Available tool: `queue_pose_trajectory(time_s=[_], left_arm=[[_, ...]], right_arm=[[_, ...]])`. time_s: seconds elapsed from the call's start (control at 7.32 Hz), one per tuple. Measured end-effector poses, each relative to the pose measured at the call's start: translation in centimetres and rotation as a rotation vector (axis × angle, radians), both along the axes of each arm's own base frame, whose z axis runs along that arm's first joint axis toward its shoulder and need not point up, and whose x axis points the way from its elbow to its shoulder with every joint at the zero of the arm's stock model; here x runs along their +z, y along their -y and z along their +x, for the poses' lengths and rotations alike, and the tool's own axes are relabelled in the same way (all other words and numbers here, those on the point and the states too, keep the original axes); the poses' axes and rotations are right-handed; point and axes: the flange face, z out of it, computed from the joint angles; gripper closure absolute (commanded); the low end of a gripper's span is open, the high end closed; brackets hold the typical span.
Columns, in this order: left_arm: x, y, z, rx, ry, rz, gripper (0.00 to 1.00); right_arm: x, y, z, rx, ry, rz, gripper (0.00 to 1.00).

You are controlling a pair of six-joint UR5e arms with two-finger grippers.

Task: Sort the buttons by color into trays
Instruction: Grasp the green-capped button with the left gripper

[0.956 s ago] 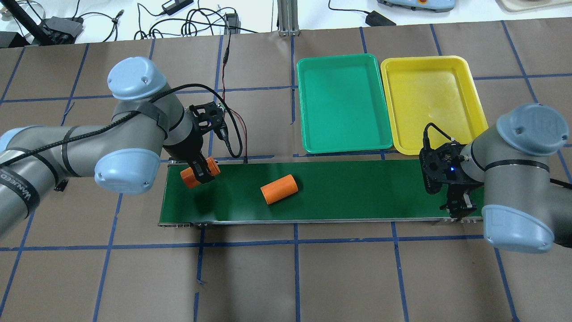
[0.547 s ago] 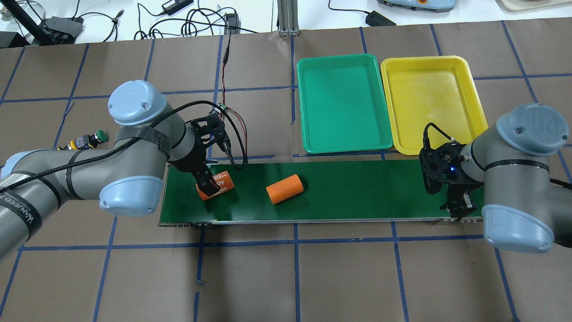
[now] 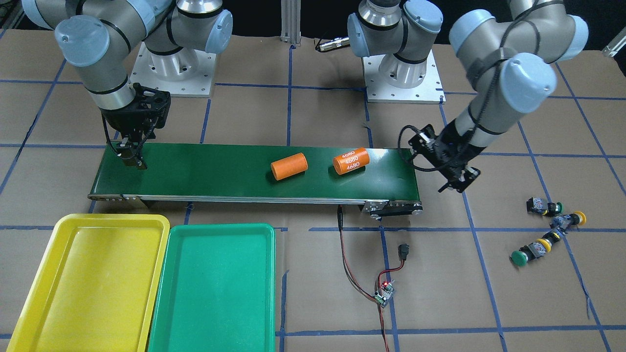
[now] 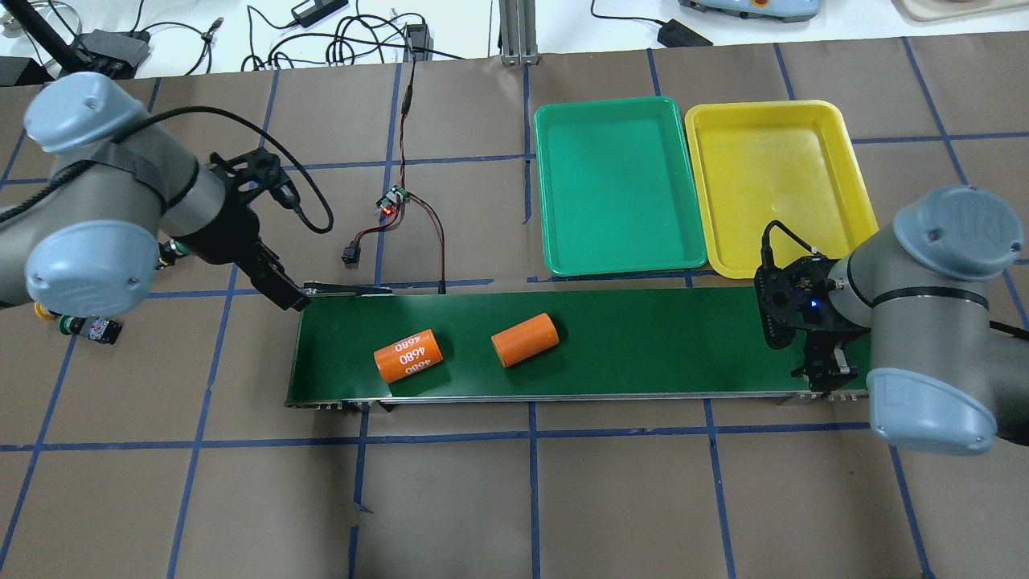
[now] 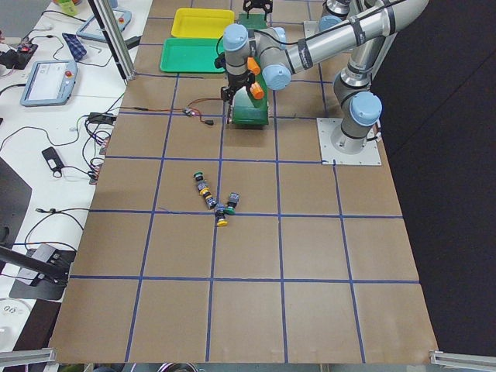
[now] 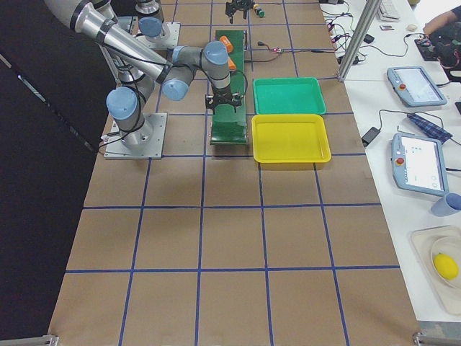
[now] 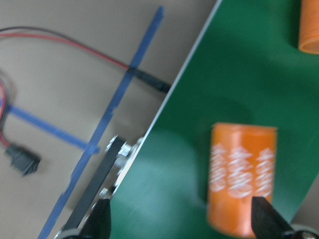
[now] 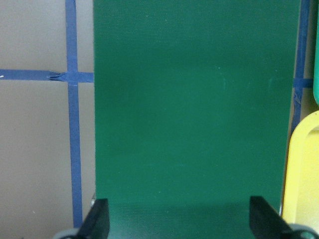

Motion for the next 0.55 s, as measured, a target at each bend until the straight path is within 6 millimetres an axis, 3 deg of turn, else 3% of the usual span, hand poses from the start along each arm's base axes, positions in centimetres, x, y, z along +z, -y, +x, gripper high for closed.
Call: queue_pose_trajectory(time_s=[0.27,0.55], left_arm=[[-0.5,4.6,8.7,-0.032,-0.010,-0.020,0.00],[-2.5,8.7,16.2,-0.063,0.004,-0.035,0.00]], right_arm=[[0.0,0.0,0.0,0.000,0.000,0.000,0.00],[0.0,0.0,0.0,0.000,0.000,0.000,0.00]])
